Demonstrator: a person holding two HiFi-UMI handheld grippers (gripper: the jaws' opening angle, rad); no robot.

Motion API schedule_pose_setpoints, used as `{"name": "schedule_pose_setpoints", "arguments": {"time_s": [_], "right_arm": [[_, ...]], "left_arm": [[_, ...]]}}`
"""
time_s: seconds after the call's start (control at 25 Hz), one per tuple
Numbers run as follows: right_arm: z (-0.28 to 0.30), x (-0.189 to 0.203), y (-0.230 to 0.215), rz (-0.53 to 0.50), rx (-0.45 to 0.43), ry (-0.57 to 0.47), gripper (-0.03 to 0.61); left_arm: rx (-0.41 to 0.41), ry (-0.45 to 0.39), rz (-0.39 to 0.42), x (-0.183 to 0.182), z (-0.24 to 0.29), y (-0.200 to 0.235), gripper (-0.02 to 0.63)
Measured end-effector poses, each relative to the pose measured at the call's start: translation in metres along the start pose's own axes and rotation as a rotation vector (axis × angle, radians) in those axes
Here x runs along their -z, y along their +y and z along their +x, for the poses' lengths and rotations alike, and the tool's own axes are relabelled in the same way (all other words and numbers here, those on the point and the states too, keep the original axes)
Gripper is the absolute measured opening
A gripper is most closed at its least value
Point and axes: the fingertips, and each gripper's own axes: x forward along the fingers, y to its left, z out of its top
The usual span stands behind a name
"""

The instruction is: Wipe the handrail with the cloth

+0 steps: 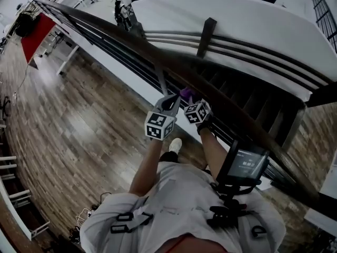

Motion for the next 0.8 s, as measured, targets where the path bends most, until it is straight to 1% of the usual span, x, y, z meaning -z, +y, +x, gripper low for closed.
{"name": "schedule_pose_setpoints", "arguments": {"time_s": [0.12, 0.28, 0.4, 0.56, 0.64, 0.8], "right_arm": [[-0.01, 0.009, -0.003, 0.0, 0.002, -0.002, 0.077], [-0.026, 0.027, -0.011, 0.014, 0.032, 0.006, 0.077], [-0.035, 0.037, -0.017, 0.033, 0.052, 0.014, 0.077], [-0.049, 0.054, -0.023, 0.06, 0.055, 0.025, 0.077], [-0.06, 0.067, -0.029, 0.076, 0.049, 0.036, 0.077], [-0.088, 0.096, -0.049, 0.109, 0.031, 0.06, 0.077]], "left_arm": [[0.012, 0.006, 0.012, 0.005, 0.003, -0.011, -0.002], [0.051, 0.044, 0.022, 0.017, 0.009, -0.032, -0.002], [0.076, 0.06, 0.036, 0.021, 0.011, -0.047, -0.002], [0.099, 0.078, 0.048, 0.031, 0.016, -0.064, -0.002], [0.108, 0.096, 0.05, 0.038, 0.017, -0.079, -0.002], [0.145, 0.124, 0.064, 0.044, 0.021, -0.122, -0.002]]}}
